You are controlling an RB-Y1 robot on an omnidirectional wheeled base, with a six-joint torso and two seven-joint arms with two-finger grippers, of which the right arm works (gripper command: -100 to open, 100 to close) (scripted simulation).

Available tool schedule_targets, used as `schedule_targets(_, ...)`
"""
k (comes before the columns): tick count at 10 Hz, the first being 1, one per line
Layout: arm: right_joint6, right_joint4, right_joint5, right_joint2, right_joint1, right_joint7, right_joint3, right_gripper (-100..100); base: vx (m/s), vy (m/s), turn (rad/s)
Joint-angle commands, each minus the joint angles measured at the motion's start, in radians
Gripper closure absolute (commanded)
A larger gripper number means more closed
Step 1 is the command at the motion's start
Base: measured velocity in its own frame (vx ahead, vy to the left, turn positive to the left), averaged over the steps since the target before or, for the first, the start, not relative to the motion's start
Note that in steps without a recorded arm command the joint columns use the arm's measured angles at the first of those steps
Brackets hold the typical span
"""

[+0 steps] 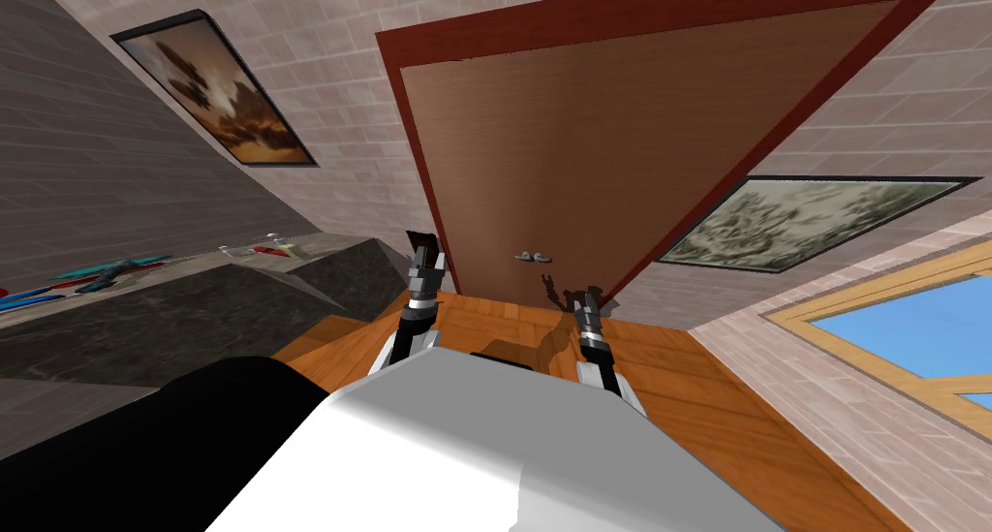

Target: Pull the door open

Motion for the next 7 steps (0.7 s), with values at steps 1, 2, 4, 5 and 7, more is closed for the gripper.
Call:
schedule_targets(1,-0.013,0.045,0.005,-0.004,-0.017,-0.006,-0.004,-100,0.105,0.022,0.031)
schedule_targets(2,-0.022,0.073,0.008,-0.007,-0.027,-0.009,-0.006,-100,0.107,0.018,0.038)
schedule_targets(4,-0.038,0.128,0.014,-0.013,-0.046,-0.016,-0.011,-100,0.106,0.015,0.029)
schedule_targets(5,-0.046,0.155,0.016,-0.015,-0.056,-0.019,-0.013,-100,0.106,0.008,0.036)
schedule_targets(7,-0.062,0.208,0.022,-0.021,-0.075,-0.025,-0.018,-100,0.095,0.001,0.029)
